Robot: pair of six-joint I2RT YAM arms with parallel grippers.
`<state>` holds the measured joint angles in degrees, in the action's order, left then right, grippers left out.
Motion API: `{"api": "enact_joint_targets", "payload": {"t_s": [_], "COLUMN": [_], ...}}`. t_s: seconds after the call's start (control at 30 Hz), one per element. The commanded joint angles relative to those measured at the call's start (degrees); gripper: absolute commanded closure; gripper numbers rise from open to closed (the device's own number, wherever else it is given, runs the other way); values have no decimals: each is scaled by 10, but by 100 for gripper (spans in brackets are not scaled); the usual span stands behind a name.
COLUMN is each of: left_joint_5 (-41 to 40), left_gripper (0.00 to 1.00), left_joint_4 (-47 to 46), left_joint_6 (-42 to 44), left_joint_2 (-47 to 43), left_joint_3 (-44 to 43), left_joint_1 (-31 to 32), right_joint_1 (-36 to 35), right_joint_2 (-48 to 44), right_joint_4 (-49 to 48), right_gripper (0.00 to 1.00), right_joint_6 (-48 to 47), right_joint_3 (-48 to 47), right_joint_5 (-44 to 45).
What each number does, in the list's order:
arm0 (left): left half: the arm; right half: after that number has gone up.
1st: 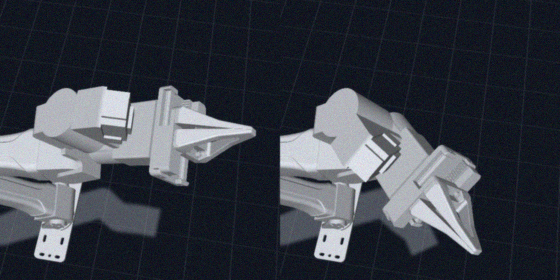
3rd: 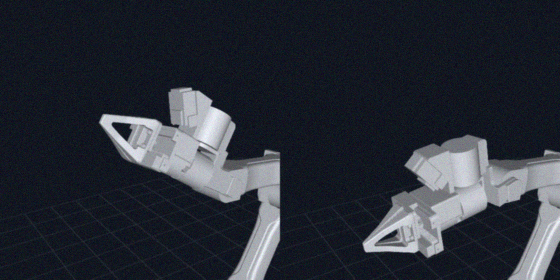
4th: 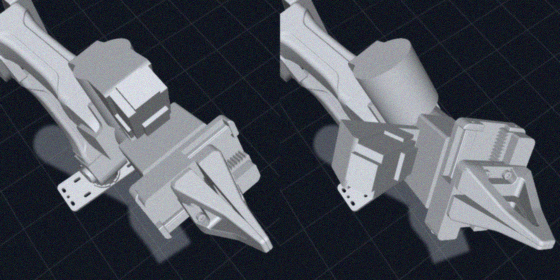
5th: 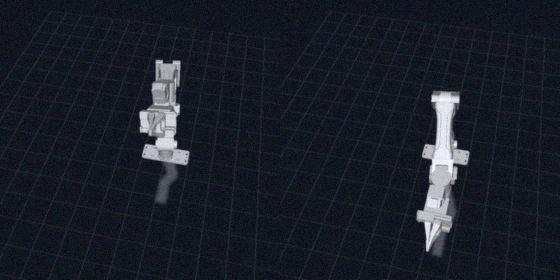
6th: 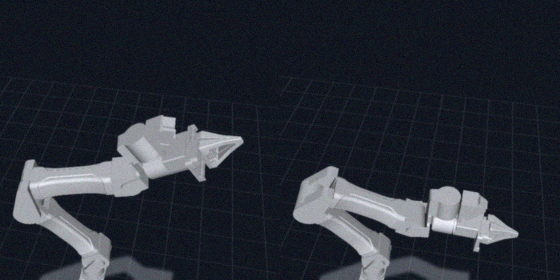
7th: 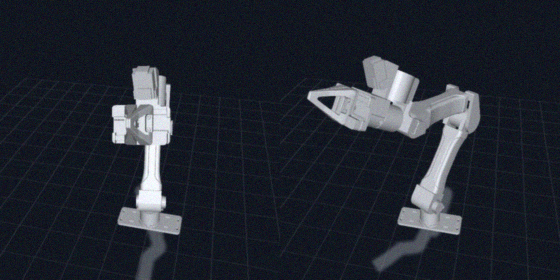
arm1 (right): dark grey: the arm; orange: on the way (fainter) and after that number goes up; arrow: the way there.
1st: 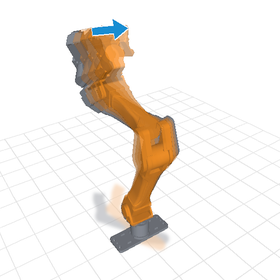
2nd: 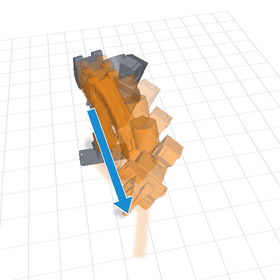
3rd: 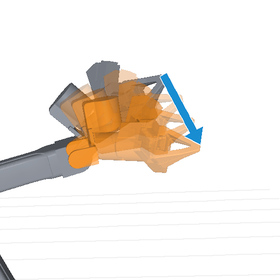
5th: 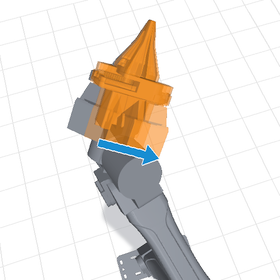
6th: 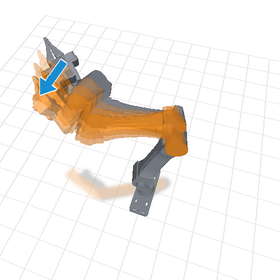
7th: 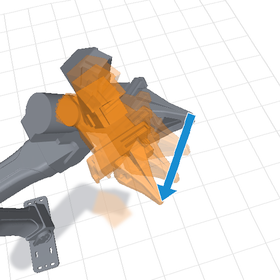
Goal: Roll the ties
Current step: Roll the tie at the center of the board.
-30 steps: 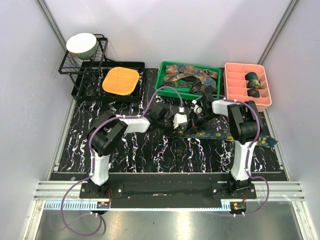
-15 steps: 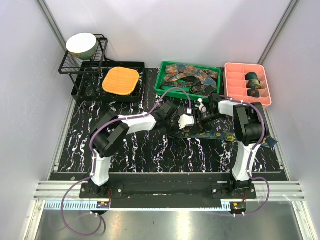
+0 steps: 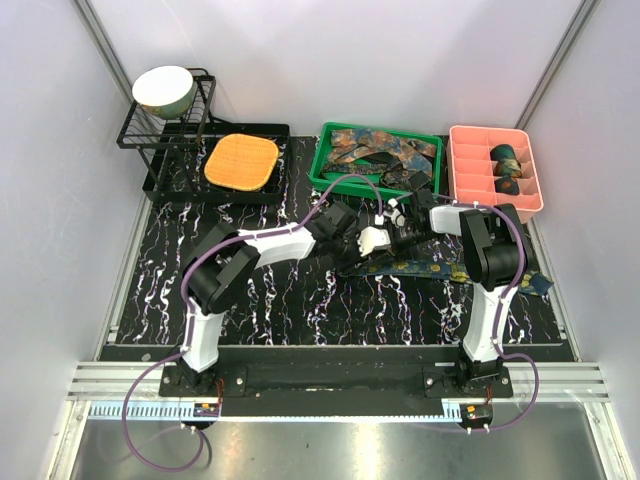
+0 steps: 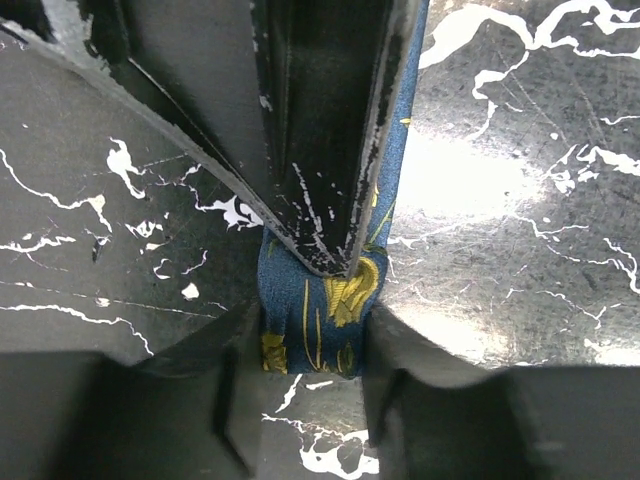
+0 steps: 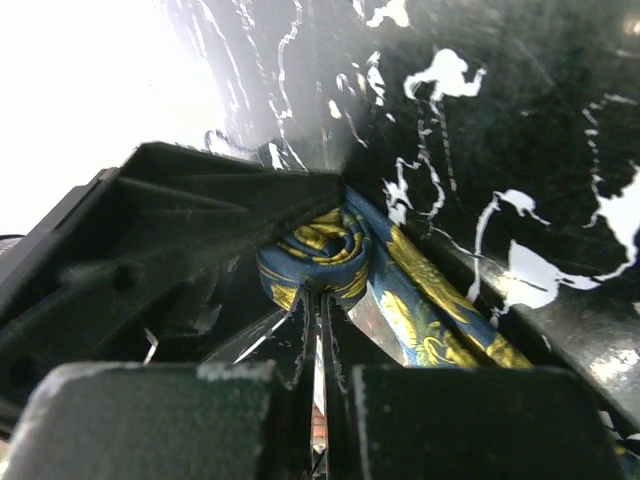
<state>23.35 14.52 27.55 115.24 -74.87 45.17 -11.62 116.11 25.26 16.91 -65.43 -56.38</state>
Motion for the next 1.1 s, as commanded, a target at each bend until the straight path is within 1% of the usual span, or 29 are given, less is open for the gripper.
{"api": "enact_joint_targets", "payload": {"t_s": [0.0, 0.03, 0.07, 0.1, 0.2, 0.27, 0.43, 0.47, 0.57, 0.6, 0.63, 0.67, 0.7, 0.73, 0.8, 0.87, 0.9, 0.97, 1.07], "left_joint_5": [-13, -5, 20, 35, 84, 107, 164, 172, 189, 188, 174, 164, 161, 146, 133, 112, 105, 86, 69], "left_gripper": [47, 43, 41, 37, 33, 33, 34, 37, 46, 50, 57, 73, 76, 81, 91, 92, 94, 93, 85], "left_joint_4": [62, 46, 10, -10, -84, -132, -222, -241, -258, -257, -254, -233, -210, -184, -164, -127, -115, -87, -45], "left_joint_6": [-18, -25, -27, -25, -29, -38, -67, -71, -70, -68, -67, -67, -59, -54, -32, -3, 6, 17, 13], "left_joint_2": [41, 32, 27, 21, 5, 6, 18, 20, 28, 33, 37, 41, 50, 50, 39, 28, 16, 5, -5], "left_joint_3": [32, 41, 51, 71, 102, 109, 119, 119, 112, 109, 98, 90, 77, 72, 80, 99, 104, 119, 114], "left_joint_1": [-3, -4, -8, -10, -14, -17, -31, -32, -32, -32, -31, -28, -27, -25, -21, -18, -18, -20, -21], "right_joint_1": [-8, -9, -9, -8, -8, -8, -9, -8, -8, -9, -9, -9, -9, -9, -8, -5, -3, -3, -3], "right_joint_2": [17, 17, 19, 22, 29, 32, 40, 43, 51, 52, 56, 59, 61, 61, 58, 47, 45, 59, 93], "right_joint_4": [30, 32, 39, 45, 59, 71, 89, 92, 95, 95, 95, 96, 96, 98, 102, 114, 116, 133, 161], "right_gripper": [100, 100, 100, 100, 100, 100, 100, 100, 100, 100, 100, 100, 100, 100, 100, 100, 100, 100, 100], "right_joint_6": [-32, -34, -36, -38, -45, -50, -65, -68, -70, -71, -73, -72, -73, -73, -79, -89, -98, -110, -128], "right_joint_3": [-3, -1, -2, -2, -3, -7, -21, -25, -30, -32, -35, -37, -39, -42, -44, -51, -51, -59, -83], "right_joint_5": [69, 79, 93, 101, 130, 145, 175, 180, 181, 181, 180, 177, 174, 168, 162, 167, 171, 189, 197]}}
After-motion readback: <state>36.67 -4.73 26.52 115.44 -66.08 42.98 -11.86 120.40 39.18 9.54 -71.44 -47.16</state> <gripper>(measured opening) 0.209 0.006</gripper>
